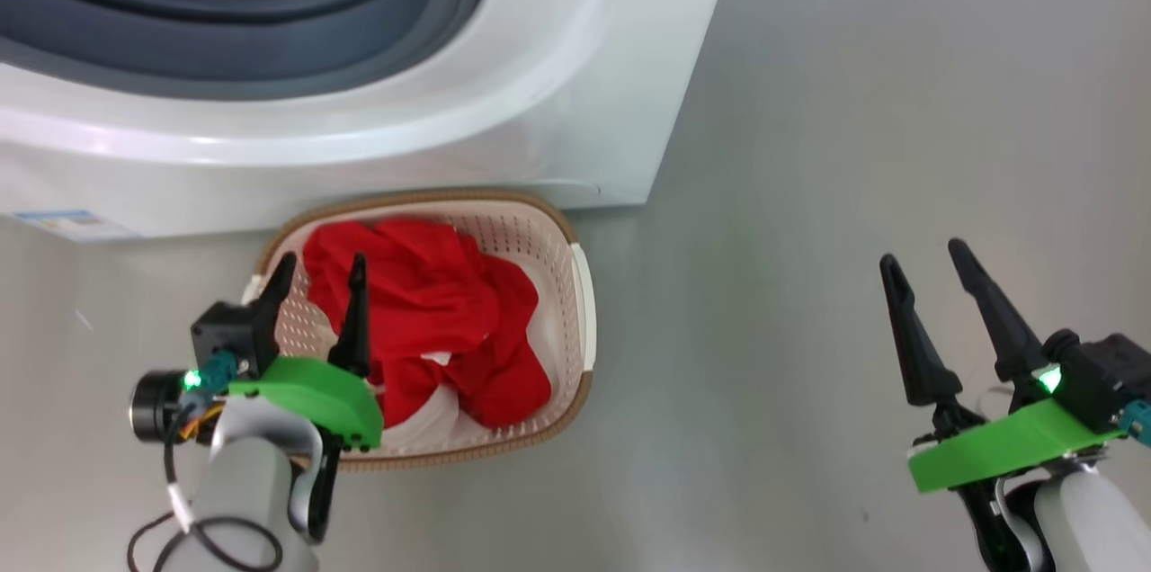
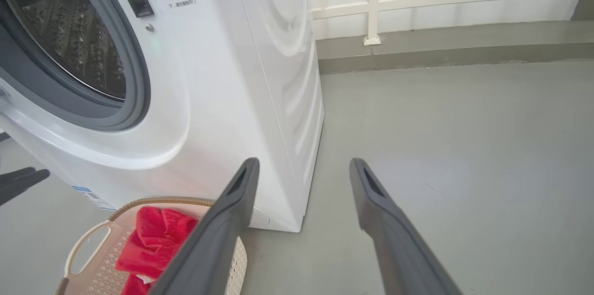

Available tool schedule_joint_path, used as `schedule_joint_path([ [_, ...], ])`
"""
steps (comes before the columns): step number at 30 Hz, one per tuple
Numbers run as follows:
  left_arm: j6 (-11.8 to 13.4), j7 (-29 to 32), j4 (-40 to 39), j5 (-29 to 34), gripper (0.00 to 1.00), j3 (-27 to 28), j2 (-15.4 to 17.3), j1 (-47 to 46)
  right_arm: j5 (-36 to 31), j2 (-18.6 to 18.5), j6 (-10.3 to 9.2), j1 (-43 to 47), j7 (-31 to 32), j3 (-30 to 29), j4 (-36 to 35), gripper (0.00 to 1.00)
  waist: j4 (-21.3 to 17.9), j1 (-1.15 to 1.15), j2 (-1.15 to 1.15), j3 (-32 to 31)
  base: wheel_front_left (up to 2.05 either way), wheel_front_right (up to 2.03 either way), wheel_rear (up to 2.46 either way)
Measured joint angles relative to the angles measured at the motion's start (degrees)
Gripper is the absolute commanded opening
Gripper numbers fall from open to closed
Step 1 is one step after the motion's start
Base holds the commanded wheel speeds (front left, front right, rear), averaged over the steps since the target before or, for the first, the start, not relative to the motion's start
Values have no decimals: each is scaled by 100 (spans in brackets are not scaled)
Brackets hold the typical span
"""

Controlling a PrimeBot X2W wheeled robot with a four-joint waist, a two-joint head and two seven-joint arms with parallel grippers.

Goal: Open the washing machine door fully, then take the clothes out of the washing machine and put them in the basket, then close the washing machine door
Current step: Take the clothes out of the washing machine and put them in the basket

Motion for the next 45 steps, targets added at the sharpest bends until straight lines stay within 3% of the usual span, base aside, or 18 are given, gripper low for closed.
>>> schedule_joint_path([
  [27,-32,0,-2321,68,100,353,37,2327,3,35,0,1155,0,-81,152,100,7,0,0,-1698,0,0,0],
  [45,66,0,-3279,121,100,622,76,3438,2,104,0,1595,1,-222,138,100,-111,0,0,-2124,0,0,0],
])
